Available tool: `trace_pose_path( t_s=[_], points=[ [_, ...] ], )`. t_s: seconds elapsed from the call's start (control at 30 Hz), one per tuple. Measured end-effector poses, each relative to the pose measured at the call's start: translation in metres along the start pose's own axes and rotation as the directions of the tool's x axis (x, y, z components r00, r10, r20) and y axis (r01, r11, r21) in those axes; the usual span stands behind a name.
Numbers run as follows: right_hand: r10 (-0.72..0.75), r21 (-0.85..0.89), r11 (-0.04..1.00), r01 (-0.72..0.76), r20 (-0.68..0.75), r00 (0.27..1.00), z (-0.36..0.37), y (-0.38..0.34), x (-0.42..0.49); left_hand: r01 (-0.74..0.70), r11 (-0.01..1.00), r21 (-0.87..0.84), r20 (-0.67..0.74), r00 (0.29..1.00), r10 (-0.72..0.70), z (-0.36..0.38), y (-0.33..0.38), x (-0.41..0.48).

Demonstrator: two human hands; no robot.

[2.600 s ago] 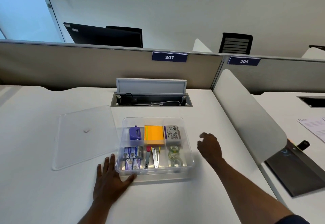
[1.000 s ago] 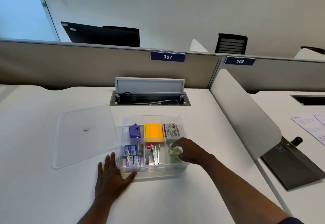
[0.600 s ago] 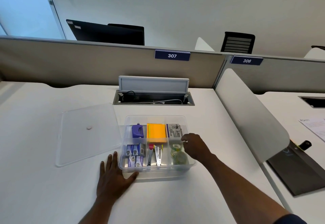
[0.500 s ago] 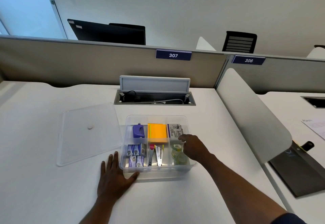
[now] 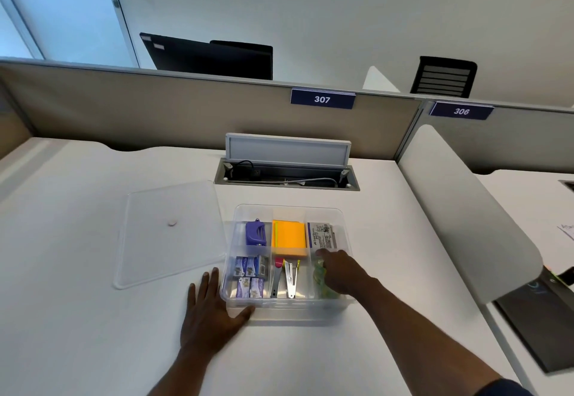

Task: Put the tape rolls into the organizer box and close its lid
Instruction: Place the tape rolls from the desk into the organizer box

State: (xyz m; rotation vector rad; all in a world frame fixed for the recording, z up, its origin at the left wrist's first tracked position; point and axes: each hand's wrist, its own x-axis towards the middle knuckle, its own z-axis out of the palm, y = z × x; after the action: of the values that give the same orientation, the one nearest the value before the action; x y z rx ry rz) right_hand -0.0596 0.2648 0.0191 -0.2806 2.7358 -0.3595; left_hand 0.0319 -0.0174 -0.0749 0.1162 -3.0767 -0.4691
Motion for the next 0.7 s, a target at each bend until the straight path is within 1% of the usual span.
trace_pose_path(
  t_s=[0.27,0.5,0.7],
  points=[
    [-0.026,-0.042,0.999,0.025,-0.035,0.999,0.006,0.000,0.004,0.017,1.000,-0.003,0.017,1.000,-0.017,0.003,-0.002,0.002],
    [-0.050,-0.171,0.984,0.039,-0.064,0.997,0.010,0.000,0.007,0.015,1.000,0.005,0.023,1.000,-0.015,0.003,-0.002,0.002],
    [-0.060,-0.152,0.987,0.048,-0.078,0.995,0.011,0.001,0.004,0.007,1.000,-0.002,0.011,1.000,-0.007,0.002,-0.001,0.002]
  ],
)
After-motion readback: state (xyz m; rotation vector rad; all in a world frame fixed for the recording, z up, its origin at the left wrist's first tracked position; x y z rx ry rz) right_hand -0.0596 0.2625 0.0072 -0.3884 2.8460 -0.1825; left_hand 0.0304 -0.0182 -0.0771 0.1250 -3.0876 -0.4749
